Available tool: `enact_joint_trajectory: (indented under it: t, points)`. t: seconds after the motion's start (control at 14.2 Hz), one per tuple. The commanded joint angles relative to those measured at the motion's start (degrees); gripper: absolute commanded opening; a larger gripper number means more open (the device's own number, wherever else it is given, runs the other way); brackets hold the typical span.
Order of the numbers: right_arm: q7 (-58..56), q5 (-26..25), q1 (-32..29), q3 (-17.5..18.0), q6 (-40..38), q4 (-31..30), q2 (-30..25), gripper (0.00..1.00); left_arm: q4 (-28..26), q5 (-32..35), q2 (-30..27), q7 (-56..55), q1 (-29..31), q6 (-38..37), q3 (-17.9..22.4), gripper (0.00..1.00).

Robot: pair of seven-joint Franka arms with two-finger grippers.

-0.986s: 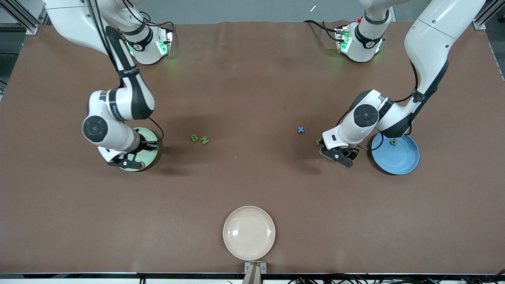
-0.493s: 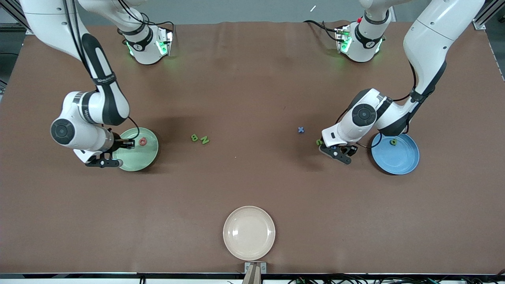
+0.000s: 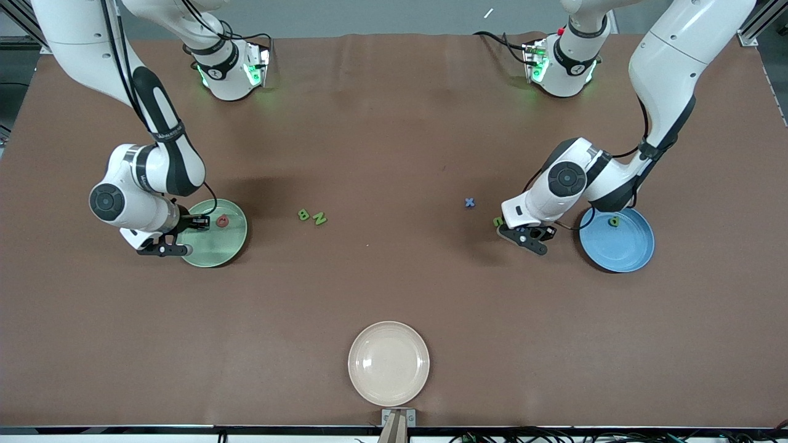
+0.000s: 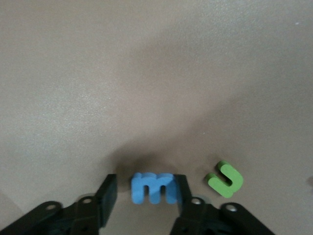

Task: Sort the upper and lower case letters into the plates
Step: 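Drop G onto green plate while the left gripper lifts m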

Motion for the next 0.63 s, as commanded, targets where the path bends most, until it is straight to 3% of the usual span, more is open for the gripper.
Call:
enact_joint_trajectory:
  t: [0.0, 0.28, 0.42, 0.56]
  points:
    - [-0.52, -0.52, -1.45, 0.89, -0.46, -0.44, -1.02, 1.00, -0.24, 1.49, 0.43, -3.36, 0.12, 0.32, -0.38, 0.46]
    - [1.49, 0.10, 0.12, 1.16, -8.87, 3.59, -3.12, 1.00, -0.24, 1.49, 0.60, -3.63, 0.47, 0.32, -0.38, 0.27]
    - [8.23, 0.10, 3.19, 1.25, -15.20, 7.89, -3.74, 1.00, -0.15, 1.49, -0.01, -2.67, 0.73, 0.23, -0.38, 0.20]
    - [16.92, 0.19, 7.75, 1.25, -17.42, 9.49, -4.01, 1.00, 0.02, 1.58, -1.84, -1.00, 2.05, 0.06, -0.47, 0.19]
